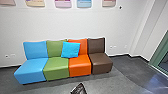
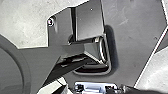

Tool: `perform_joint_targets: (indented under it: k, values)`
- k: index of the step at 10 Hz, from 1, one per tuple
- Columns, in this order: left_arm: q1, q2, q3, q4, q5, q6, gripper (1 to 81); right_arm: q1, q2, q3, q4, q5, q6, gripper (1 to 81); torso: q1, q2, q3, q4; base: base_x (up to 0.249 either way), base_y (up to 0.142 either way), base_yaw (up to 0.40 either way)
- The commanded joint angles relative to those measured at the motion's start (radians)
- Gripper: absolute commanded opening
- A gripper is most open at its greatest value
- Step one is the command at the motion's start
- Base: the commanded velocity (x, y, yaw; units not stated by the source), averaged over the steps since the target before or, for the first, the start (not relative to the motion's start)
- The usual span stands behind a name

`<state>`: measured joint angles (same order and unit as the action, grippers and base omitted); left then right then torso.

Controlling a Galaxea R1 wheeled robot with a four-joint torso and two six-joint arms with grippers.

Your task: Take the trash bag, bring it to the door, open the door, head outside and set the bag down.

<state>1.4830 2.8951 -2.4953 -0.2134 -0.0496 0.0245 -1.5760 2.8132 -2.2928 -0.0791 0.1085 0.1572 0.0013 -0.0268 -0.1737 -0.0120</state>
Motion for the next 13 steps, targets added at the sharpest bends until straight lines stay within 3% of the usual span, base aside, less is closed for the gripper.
perform_joint_targets:
  k: [1, 13]
  values:
    - [-0.030, -0.006, 0.009, -0.003, 0.063, 0.000, 81.1, 0.024, -0.004, 0.017, -0.004, -0.059, -0.002, 81.1, 0.000, 0.000, 0.000, 0.000, 0.143, 0.000, 0.000]
    - [-0.029, -0.005, 0.006, -0.004, 0.063, 0.000, 81.1, 0.024, -0.004, 0.012, -0.004, -0.056, -0.002, 81.1, 0.000, 0.000, 0.000, 0.000, 0.142, 0.000, 0.000]
